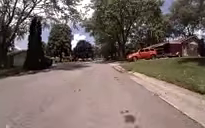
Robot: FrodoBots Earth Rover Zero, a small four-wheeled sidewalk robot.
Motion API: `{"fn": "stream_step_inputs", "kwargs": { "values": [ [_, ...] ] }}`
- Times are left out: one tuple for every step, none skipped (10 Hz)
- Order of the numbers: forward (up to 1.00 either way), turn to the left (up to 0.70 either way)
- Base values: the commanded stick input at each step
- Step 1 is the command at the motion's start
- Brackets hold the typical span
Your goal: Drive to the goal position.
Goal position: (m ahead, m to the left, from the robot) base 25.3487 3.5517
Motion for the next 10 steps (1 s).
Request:
{"fn": "stream_step_inputs", "kwargs": {
  "values": [
    [0.70,0.00],
    [0.70,0.00],
    [0.70,0.00],
    [0.70,0.00],
    [0.70,0.00],
    [0.70,0.00],
    [0.70,0.00],
    [0.70,0.00],
    [0.70,0.00],
    [0.70,0.00]
  ]
}}
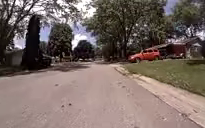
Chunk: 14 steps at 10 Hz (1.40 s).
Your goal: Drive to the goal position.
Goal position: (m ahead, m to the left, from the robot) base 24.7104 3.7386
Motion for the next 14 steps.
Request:
{"fn": "stream_step_inputs", "kwargs": {
  "values": [
    [0.70,0.00],
    [0.70,0.00],
    [0.70,0.00],
    [0.70,0.00],
    [0.70,0.00],
    [0.70,0.00],
    [0.70,0.00],
    [0.70,0.32],
    [0.70,0.35],
    [0.70,0.35],
    [0.70,0.25],
    [0.70,0.16],
    [0.70,0.06],
    [0.70,0.00]
  ]
}}
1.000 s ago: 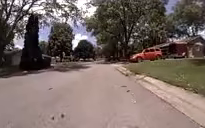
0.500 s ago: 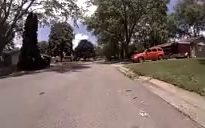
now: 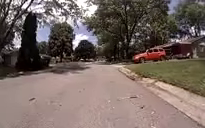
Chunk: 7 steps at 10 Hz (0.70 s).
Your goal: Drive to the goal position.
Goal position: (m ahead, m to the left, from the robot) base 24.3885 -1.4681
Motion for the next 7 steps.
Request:
{"fn": "stream_step_inputs", "kwargs": {
  "values": [
    [0.70,0.00],
    [0.70,0.00],
    [0.70,0.00],
    [0.70,0.00],
    [0.70,0.00],
    [0.70,0.00],
    [0.70,0.00]
  ]
}}
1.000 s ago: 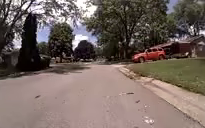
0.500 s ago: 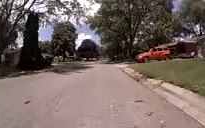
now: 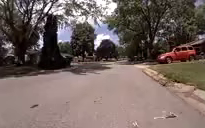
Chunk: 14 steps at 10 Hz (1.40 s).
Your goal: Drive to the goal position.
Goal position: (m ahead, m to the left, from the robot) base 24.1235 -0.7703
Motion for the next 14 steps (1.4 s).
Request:
{"fn": "stream_step_inputs", "kwargs": {
  "values": [
    [0.70,0.00],
    [0.70,0.00],
    [0.70,0.00],
    [0.70,0.00],
    [0.70,-0.35],
    [0.70,-0.32],
    [0.70,-0.15],
    [0.70,0.00],
    [0.70,0.00],
    [0.70,0.00],
    [0.70,0.00],
    [0.70,0.00],
    [0.70,0.00],
    [0.70,0.00]
  ]
}}
